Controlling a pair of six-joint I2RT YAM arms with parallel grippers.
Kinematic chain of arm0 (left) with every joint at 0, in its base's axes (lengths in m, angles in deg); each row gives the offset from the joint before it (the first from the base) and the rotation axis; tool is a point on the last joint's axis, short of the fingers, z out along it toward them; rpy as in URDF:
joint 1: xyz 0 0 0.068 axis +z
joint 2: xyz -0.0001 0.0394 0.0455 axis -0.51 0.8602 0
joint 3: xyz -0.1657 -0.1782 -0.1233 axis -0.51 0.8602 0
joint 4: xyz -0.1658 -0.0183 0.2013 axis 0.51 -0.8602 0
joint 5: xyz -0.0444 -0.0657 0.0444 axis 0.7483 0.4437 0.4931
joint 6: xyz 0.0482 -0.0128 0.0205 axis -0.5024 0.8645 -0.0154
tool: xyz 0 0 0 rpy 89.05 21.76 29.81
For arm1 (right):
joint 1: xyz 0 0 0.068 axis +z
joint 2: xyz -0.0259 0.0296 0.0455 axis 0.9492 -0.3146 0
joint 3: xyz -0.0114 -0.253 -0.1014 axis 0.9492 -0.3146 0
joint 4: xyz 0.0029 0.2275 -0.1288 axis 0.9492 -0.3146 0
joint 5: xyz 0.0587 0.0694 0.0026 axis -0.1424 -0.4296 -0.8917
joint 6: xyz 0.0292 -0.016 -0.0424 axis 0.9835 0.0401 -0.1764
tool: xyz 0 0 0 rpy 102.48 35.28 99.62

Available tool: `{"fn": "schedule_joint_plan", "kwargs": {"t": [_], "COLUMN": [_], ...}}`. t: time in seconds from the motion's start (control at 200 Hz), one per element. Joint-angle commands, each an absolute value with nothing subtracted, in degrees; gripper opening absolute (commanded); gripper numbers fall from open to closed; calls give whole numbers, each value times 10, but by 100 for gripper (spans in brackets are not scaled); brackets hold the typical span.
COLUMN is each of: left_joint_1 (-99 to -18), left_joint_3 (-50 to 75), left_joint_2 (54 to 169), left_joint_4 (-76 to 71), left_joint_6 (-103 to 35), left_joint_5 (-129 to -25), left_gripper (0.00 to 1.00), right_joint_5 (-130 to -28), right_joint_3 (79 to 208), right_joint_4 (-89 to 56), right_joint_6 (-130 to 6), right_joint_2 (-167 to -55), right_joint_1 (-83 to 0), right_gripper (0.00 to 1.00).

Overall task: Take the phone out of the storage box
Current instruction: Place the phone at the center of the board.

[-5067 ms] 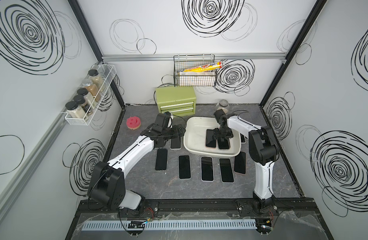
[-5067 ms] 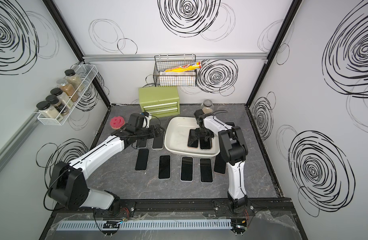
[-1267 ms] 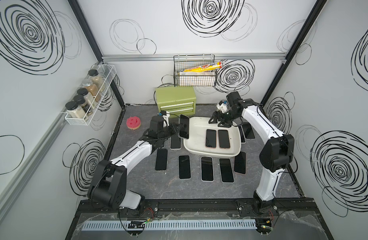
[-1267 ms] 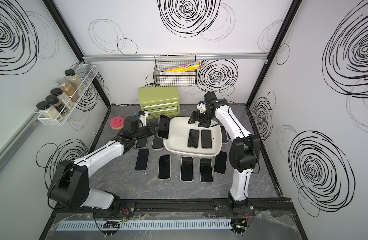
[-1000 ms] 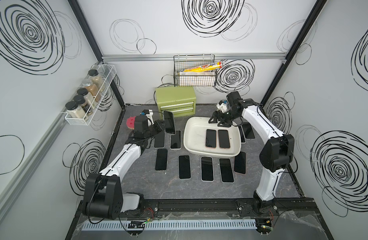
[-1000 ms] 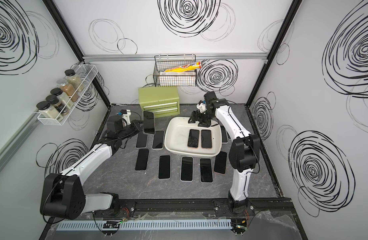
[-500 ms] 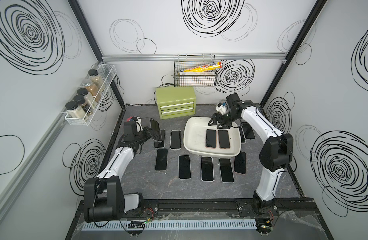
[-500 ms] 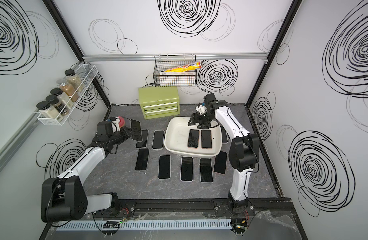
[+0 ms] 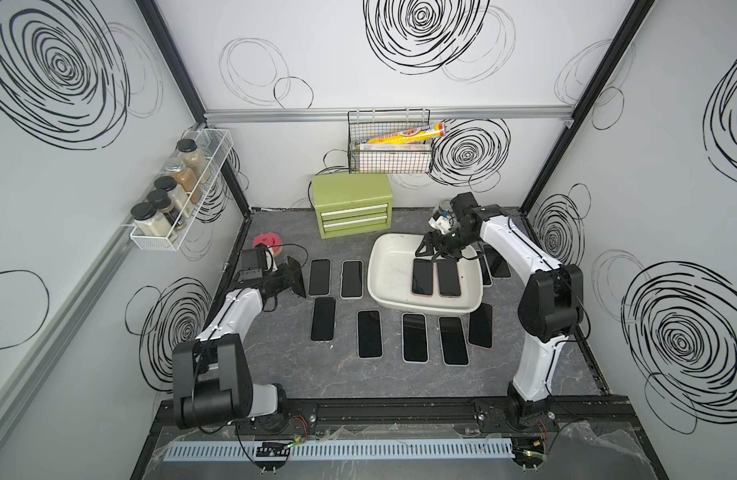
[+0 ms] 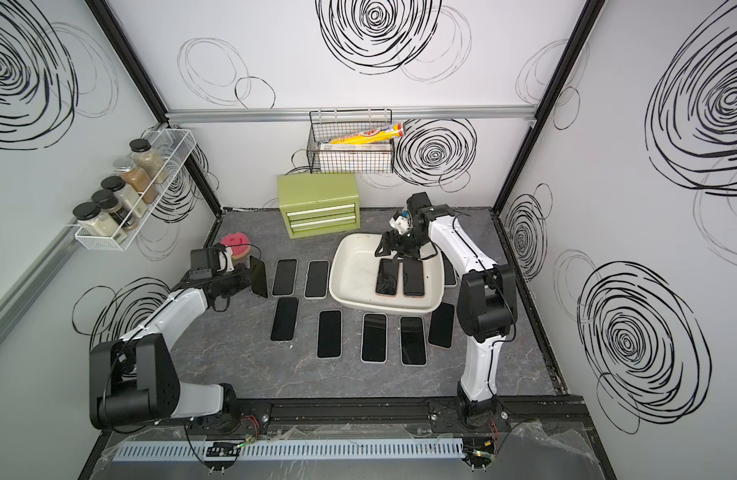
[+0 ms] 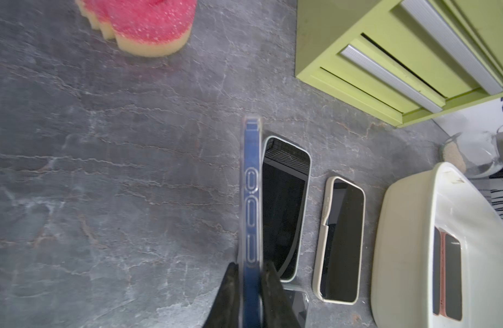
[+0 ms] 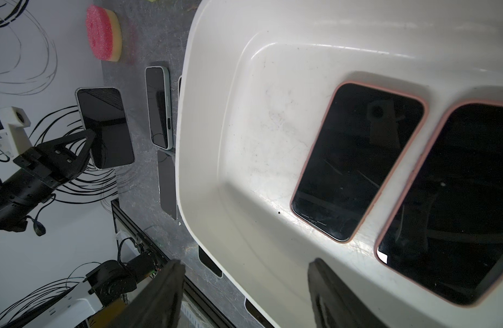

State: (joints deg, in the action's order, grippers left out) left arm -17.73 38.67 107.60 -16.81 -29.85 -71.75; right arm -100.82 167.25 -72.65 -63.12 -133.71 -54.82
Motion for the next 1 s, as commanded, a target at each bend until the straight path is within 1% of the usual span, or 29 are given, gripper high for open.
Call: {"fn": "schedule_joint_plan", "kwargs": {"t": [0.0, 0.37, 0.561, 0.836, 0.996], "left_joint_1": [-164, -161, -160, -136, -129], "left_joint_3": [348, 328, 314, 322, 322], "left_joint_2": [1083, 1152, 1183, 1205, 1221], "left_joint_4": [-150, -152, -150, -128, -122], "left_joint_6": [-337, -385, -395, -404, -408], "left_joint_5": [-727, -725, -707, -658, -648], "left_gripper": [0, 0, 0, 0, 0], "right_joint_5": [-1023, -1029, -1026, -1013, -1009], "right_joint_3": [1667, 1664, 1665, 1658, 1659], "right_joint_4": [-723, -721, -723, -726, -728], "right_joint_6": [-644, -645, -647, -652, -654], "right_joint_2": [-1337, -1343, -1344, -1344, -1342], "right_joint_1": [-544, -540, -534, -522, -520], "right_gripper": [73, 72, 71, 70, 70]}}
